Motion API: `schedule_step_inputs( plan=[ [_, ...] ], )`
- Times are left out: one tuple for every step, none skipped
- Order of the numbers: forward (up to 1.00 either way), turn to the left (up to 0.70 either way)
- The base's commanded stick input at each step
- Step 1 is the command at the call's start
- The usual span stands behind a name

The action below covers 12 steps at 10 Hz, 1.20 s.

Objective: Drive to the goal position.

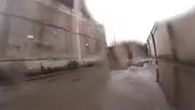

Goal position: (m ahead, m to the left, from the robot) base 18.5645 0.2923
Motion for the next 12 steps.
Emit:
schedule_step_inputs(
  plan=[
    [0.5, -0.43],
    [0.5, -0.43],
    [0.5, -0.43],
    [0.5, -0.43],
    [0.5, -0.43],
    [0.5, -0.43],
    [0.5, -0.43],
    [0.5, -0.43],
    [0.5, -0.43],
    [0.5, -0.43],
    [0.5, -0.43],
    [0.5, -0.43]
  ],
)
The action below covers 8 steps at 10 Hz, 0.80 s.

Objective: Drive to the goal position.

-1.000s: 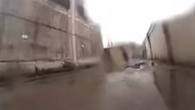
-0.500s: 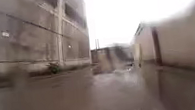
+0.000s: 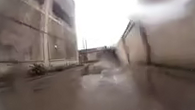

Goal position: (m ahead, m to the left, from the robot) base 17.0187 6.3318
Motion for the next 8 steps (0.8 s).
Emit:
schedule_step_inputs(
  plan=[
    [0.5, 0.01],
    [0.5, 0.06],
    [0.5, 0.07],
    [0.5, 0.07],
    [0.5, 0.07],
    [0.5, 0.07],
    [0.5, 0.07],
    [0.5, 0.07]
  ],
)
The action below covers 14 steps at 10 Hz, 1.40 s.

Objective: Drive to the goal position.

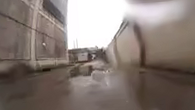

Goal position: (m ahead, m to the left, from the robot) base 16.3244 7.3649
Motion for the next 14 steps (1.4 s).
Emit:
schedule_step_inputs(
  plan=[
    [0.5, 0.07],
    [0.5, 0.07],
    [0.5, 0.07],
    [0.5, 0.07],
    [0.5, 0.07],
    [0.5, 0.07],
    [0.5, 0.07],
    [0.5, 0.07],
    [0.5, 0.07],
    [0.5, 0.07],
    [0.5, 0.07],
    [0.5, 0.07],
    [0.5, 0.07],
    [0.5, 0.07]
  ],
)
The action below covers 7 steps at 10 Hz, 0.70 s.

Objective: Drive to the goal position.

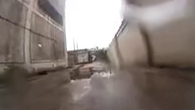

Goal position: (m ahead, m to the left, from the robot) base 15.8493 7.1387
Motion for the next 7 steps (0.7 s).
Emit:
schedule_step_inputs(
  plan=[
    [0.5, 0.07],
    [0.5, 0.07],
    [0.5, 0.07],
    [0.5, 0.07],
    [0.5, 0.07],
    [0.5, 0.07],
    [0.5, 0.07]
  ],
)
